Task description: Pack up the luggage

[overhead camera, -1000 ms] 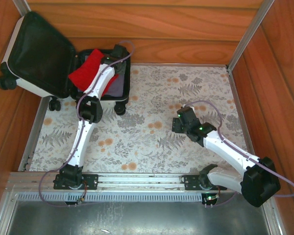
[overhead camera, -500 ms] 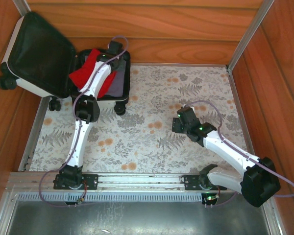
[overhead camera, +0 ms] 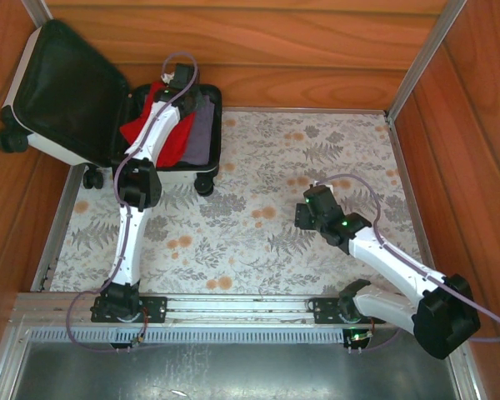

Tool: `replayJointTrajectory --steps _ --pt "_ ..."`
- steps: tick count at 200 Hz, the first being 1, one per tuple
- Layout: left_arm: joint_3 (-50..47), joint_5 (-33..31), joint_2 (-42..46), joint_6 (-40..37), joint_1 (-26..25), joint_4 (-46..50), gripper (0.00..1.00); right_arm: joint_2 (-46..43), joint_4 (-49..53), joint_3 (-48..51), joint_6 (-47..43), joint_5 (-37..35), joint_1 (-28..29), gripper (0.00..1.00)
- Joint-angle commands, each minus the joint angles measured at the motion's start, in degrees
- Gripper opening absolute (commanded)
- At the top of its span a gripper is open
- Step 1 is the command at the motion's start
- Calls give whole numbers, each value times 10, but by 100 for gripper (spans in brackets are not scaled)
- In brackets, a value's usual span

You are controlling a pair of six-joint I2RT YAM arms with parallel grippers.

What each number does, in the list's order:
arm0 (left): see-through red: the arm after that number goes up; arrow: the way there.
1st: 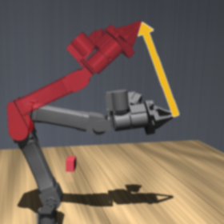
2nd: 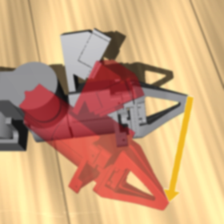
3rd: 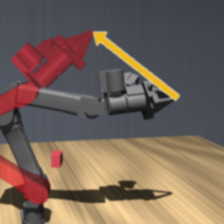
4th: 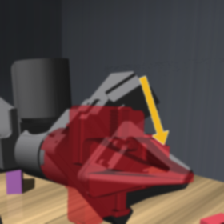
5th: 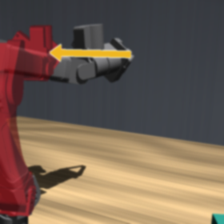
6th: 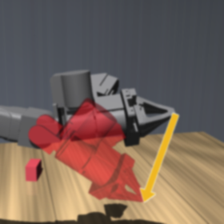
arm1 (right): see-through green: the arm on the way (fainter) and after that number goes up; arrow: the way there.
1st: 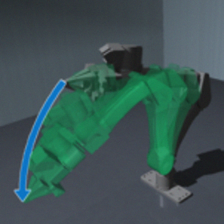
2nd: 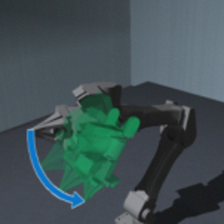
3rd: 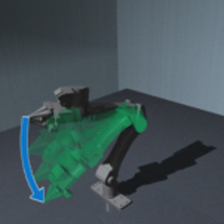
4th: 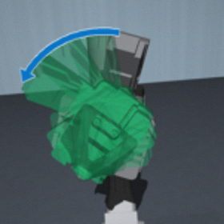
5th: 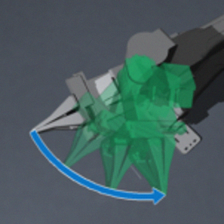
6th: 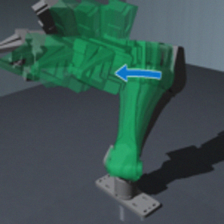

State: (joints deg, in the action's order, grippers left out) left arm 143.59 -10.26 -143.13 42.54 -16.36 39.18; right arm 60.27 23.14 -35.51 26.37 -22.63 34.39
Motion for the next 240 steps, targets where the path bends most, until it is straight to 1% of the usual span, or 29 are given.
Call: replayJointTrajectory --steps 1,47,70,75,79,83,88,93,97,111,115,118,136,148,162,178,192,199,206,214,230,240 --pt "15 -13 -4 78 -8 -44 0 -18 -1 13 -15 -17 -6 76" --pt "39 -61 -25 132 -20 -55 0 -40 -7 25 -21 -9 -16 77" --pt "62 -61 -41 152 -20 -59 0 -46 -10 28 -24 -2 -20 77" --pt "69 -56 -46 155 -20 -61 2 -47 -10 28 -24 0 -21 77" --pt "75 -55 -50 157 -20 -62 7 -48 -10 27 -24 0 -21 77" --pt "81 -51 -54 157 -20 -63 17 -48 -9 27 -24 1 -22 77" --pt "89 -48 -59 159 -21 -64 33 -49 -9 27 -24 1 -22 77" --pt "95 -46 -62 161 -22 -64 46 -50 -9 27 -24 2 -23 77" --pt "100 -44 -65 162 -22 -65 55 -50 -9 26 -24 3 -23 77" --pt "111 -44 -69 153 -24 -66 82 -52 -8 26 -21 7 -24 78" --pt "113 -43 -69 146 -25 -67 97 -53 -7 25 -21 8 -23 78" --pt "113 -42 -68 140 -25 -67 100 -54 -5 25 -20 9 -23 78" --pt "107 -44 -51 78 -24 -67 100 -59 8 20 -18 13 -24 79" --pt "87 -47 -26 13 -22 -67 100 -63 19 16 -17 17 -25 80" --pt "45 -45 19 -80 -14 -66 100 -70 31 11 -15 22 -24 81" --pt "-44 -54 100 -182 -2 -64 100 -79 38 7 -15 35 -25 84" --pt "-158 -109 192 -241 11 -61 100 -82 34 4 -14 53 -25 85" --pt "-214 -125 236 -262 21 -60 100 -81 29 2 -13 64 -24 85" --pt "-267 -142 278 -268 35 -53 100 -77 23 0 -12 76 -25 85" --pt "-330 -154 323 -249 53 -42 100 -69 17 -6 -10 87 -24 85" --pt "-449 -120 404 -174 114 -23 100 -48 2 -17 -7 111 -25 85" --pt "-516 -86 442 -131 156 -22 100 -34 -9 -23 -7 124 -24 85"
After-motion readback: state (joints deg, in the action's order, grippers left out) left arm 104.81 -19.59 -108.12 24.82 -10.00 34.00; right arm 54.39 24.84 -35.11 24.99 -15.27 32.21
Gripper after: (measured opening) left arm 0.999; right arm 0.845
